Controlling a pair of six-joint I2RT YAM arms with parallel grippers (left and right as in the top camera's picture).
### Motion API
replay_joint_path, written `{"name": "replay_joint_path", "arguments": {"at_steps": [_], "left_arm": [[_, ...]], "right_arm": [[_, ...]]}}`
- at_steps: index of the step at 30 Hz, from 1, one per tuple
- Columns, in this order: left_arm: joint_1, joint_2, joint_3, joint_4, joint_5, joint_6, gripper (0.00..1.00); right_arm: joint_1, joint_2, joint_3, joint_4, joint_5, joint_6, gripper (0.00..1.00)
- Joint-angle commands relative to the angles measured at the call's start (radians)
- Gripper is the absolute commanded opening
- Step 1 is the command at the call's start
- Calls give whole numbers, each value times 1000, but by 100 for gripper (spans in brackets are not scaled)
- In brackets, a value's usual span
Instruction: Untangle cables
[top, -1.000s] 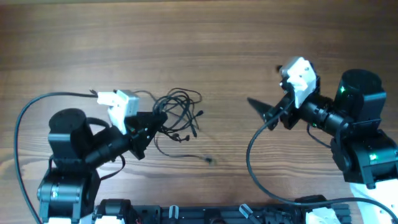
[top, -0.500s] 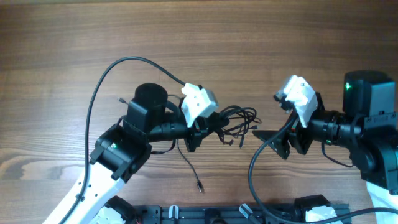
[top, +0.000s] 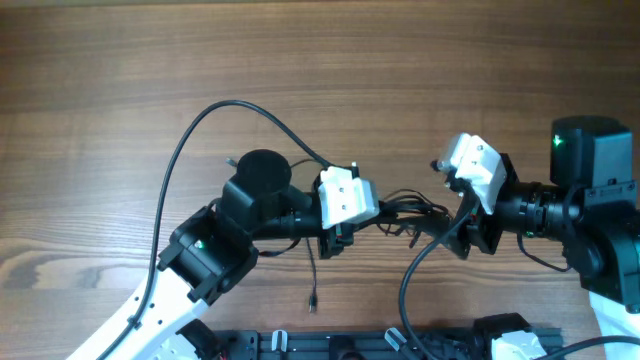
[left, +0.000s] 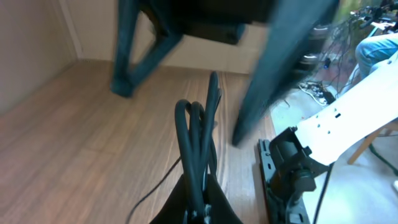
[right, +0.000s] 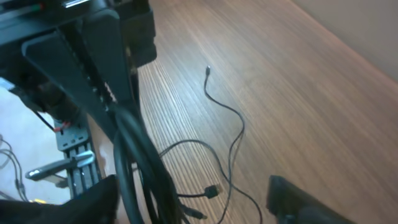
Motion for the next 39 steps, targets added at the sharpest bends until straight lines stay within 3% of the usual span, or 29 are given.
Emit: {"name": "replay_joint_path", "arguments": {"at_steps": [1, 2, 4, 9, 11, 12, 14, 18, 23, 28, 32, 35, 37, 39], "left_arm": [[-5, -1, 31, 39, -4, 23, 4], [-5, -1, 31, 44, -13, 23, 4], [-5, -1, 31, 47, -34, 22, 7], [-5, -1, 31, 50, -155, -79, 12], [-5, -2, 31, 49, -225, -148, 59], [-5, -2, 31, 49, -255, -194, 99], [-5, -3, 31, 45, -321, -287, 100], [-5, -4, 31, 32, -500, -643, 100], [-5, -4, 31, 34, -515, -1065, 100], [-5, -4, 31, 58, -478, -1455, 100], [-6, -3, 31, 88, -449, -1508, 99], [-32, 0, 31, 151, -443, -1508, 89], [-51, 18, 31, 173, -443, -1508, 76], [-62, 32, 31, 180, -443, -1508, 76]], "right_arm": [[2, 2, 22, -4, -29, -18, 38], [2, 2, 22, -4, -29, -19, 30], [2, 2, 22, -4, -28, -32, 4], [1, 2, 22, 12, -24, -29, 4], [1, 2, 22, 74, 35, 85, 4], [1, 2, 22, 109, 74, 149, 4], [1, 2, 22, 161, 121, 231, 4], [1, 2, 22, 250, 173, 375, 4], [1, 2, 22, 320, 183, 519, 4], [1, 2, 22, 336, 177, 561, 4], [2, 2, 22, 346, 116, 558, 4], [2, 2, 22, 345, 106, 559, 4], [2, 2, 22, 346, 85, 561, 4], [2, 2, 22, 350, 61, 560, 4]]}}
